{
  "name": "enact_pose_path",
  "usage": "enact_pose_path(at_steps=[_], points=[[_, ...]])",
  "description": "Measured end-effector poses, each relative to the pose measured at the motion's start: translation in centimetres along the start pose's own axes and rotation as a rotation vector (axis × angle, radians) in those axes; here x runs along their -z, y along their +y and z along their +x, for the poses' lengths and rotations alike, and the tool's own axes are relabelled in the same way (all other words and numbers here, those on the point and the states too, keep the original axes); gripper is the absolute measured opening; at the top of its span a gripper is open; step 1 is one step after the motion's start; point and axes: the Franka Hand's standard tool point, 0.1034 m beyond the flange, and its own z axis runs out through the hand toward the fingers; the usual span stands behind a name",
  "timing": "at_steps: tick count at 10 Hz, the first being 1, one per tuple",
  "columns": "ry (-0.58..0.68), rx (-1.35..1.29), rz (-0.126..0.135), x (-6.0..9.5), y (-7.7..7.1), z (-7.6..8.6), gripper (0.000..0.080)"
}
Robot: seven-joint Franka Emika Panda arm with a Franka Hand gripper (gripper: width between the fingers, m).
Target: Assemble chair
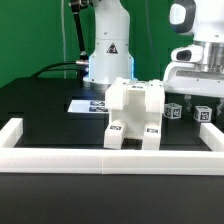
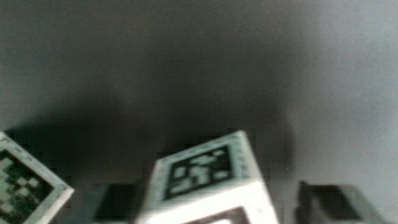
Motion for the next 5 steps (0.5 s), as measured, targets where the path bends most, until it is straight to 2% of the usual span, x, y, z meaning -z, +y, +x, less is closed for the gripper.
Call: enact_pose_path(at_steps=[1,4,5], points=[[0.000,0.000,0.000,0.00,0.00,0.00,0.0285],[-0.001,0.003,-0.001,0.03,0.05,0.05,0.0286],[-0.003,0.017,-0.001,0.49,0.33,0.62,0.0286]])
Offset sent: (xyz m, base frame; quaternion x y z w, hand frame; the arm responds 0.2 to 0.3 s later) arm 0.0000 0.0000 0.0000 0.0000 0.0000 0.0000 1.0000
